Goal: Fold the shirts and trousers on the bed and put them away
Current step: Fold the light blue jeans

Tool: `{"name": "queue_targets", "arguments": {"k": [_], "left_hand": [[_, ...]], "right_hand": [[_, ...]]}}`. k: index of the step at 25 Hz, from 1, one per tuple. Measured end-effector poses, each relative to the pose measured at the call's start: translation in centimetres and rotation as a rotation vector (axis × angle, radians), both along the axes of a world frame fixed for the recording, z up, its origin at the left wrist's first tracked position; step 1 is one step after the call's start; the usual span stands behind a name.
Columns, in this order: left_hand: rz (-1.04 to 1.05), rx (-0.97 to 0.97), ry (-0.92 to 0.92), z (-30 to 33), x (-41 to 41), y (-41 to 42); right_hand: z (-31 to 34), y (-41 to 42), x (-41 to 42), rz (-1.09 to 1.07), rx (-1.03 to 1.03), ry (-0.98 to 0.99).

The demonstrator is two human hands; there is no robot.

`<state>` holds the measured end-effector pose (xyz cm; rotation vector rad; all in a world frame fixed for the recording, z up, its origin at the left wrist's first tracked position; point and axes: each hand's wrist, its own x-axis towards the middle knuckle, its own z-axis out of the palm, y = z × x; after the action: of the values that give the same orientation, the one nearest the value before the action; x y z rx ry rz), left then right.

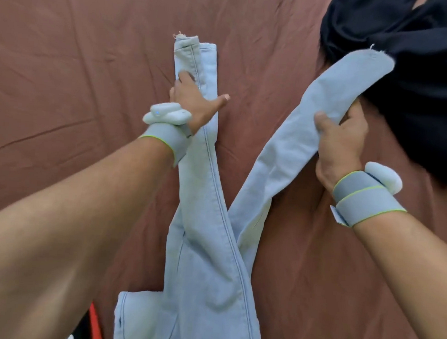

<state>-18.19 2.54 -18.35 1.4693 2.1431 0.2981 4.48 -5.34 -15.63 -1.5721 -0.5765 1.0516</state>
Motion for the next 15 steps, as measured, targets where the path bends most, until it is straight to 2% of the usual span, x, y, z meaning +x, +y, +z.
{"name": "queue_targets", "arguments": {"k": [2,4,6,8,10,12,15], "left_hand": [[0.126,-0.021,0.047,-0.2,-0.2,1.1],[0.136,-0.042,0.106,0.1,-0.8,1.9],[0.14,-0.016,0.078,0.5,-1.5,2.3],[0.168,0.092,-0.118,1.4,-1.6,3.0],[0.076,0.227,-0.391,2.2,-0.5,3.2],[-0.07,0.307,-0.613,3.2,2.0,2.9],[-0.194,0.298,-0.732,4.3,5.1,1.4]], "right_hand": [[-0.2,0.7,-0.7,0.083,0.04,-0.07],[-0.6,1.8,-1.2,0.126,0.063,-0.114],[-0.6,3.0,-1.5,0.132,0.059,-0.145],[-0.4,4.0,-2.1,0.178,0.036,-0.236],[-0.3,4.8,-3.5,0.286,0.016,-0.301],[-0.2,5.4,-5.0,0.386,-0.001,-0.255],[0.5,6.0,-6.6,0.444,0.01,-0.091]]}}
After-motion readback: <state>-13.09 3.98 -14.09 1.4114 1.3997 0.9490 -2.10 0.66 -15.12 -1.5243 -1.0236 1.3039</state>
